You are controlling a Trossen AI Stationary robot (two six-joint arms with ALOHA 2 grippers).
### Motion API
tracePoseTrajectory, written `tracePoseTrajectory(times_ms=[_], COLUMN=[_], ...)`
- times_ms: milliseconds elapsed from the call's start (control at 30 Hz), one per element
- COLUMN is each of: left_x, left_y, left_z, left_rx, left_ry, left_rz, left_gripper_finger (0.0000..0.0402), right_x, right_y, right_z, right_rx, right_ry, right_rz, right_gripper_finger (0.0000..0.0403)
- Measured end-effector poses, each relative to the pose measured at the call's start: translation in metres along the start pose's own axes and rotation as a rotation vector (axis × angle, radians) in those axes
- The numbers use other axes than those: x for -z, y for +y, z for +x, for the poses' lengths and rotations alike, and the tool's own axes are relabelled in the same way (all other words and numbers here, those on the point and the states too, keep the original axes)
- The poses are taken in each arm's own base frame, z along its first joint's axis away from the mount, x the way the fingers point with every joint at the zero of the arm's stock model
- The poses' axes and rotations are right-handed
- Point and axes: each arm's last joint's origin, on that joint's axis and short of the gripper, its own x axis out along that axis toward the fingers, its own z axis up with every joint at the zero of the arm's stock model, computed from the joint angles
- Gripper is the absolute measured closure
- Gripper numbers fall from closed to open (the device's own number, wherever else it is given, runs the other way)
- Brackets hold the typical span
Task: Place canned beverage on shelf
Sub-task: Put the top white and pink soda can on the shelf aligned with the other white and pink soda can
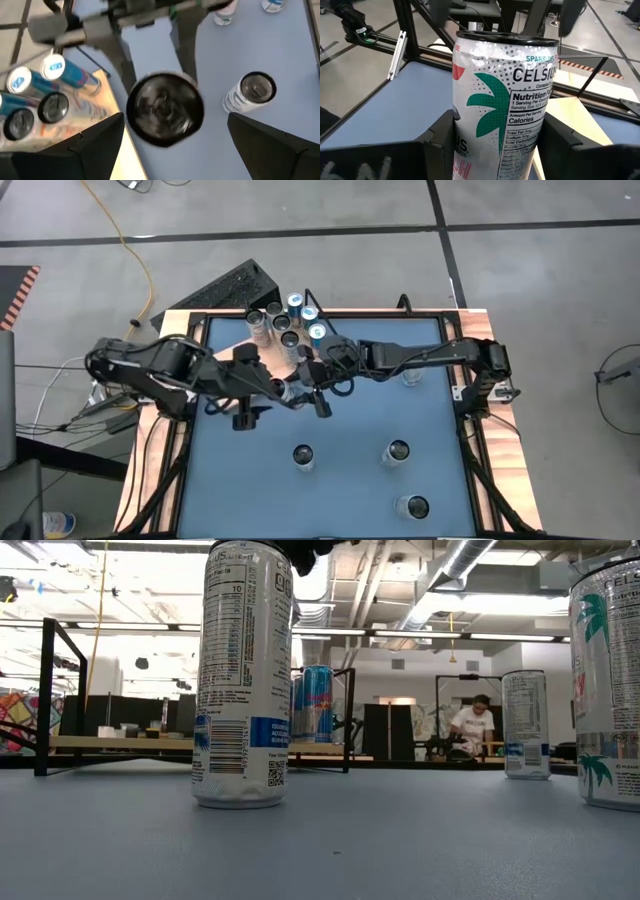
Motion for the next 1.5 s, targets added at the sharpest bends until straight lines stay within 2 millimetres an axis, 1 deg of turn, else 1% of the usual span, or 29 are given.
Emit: tracePoseTrajectory(times_ms=[167, 433, 700, 833, 1200, 1500], left_x=[-0.012, -0.009, -0.01, -0.012, -0.013, -0.013], left_y=[-0.001, 0.009, 0.016, 0.015, 0.01, 0.01], left_z=[0.001, 0.013, 0.015, 0.016, 0.034, 0.034], left_rx=[-0.009, -0.037, 0.007, 0.03, 0.031, 0.028], left_ry=[-0.013, 0.027, 0.026, 0.011, 0.075, 0.078], left_rz=[0.032, -0.022, -0.055, -0.044, -0.003, 0.003], left_gripper_finger=[0.0055, 0.0055, 0.0055, 0.0055, 0.0055, 0.0056], right_x=[0.0, 0.0, -0.002, -0.002, -0.002, -0.002], right_y=[0.0, 0.0, 0.005, 0.005, 0.002, 0.002], right_z=[0.0, 0.0, 0.001, 0.001, 0.0, 0.0], right_rx=[0.001, 0.001, -0.007, -0.007, 0.0, -0.002], right_ry=[0.0, -0.002, -0.008, -0.009, -0.016, -0.016], right_rz=[-0.001, -0.003, -0.03, -0.032, -0.032, -0.032], right_gripper_finger=[0.0209, 0.0209, 0.0209, 0.0209, 0.0209, 0.0209])
